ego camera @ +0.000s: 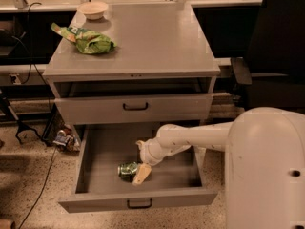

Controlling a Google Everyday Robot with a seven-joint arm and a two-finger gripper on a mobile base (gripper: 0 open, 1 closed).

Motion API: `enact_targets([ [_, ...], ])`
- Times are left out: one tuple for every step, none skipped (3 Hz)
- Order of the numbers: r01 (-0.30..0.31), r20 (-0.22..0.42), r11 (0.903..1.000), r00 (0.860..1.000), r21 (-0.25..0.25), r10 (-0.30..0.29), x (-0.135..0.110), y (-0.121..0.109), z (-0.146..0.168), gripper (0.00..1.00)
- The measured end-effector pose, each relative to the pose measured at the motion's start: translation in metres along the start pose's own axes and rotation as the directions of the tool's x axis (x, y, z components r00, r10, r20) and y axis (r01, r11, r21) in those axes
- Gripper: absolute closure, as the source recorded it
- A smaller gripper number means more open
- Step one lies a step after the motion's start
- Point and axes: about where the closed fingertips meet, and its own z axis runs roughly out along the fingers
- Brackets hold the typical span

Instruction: Pick green can from middle drawer and place on counter

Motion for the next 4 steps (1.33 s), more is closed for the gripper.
enact_targets([
  [0.023,0.014,0.9997,1.000,0.000,-0.023,-0.008,-0.005,0.025,0.00],
  [0.049,0.022,0.9982,0.999,-0.036,-0.048,-0.016,0.004,0.059,0.00],
  [0.059,0.025,0.9967,0.998,-0.056,-0.058,-0.017,0.011,0.076,0.00],
  [0.067,0.046,0.9947,0.997,-0.078,-0.064,-0.012,0.020,0.084,0.18],
])
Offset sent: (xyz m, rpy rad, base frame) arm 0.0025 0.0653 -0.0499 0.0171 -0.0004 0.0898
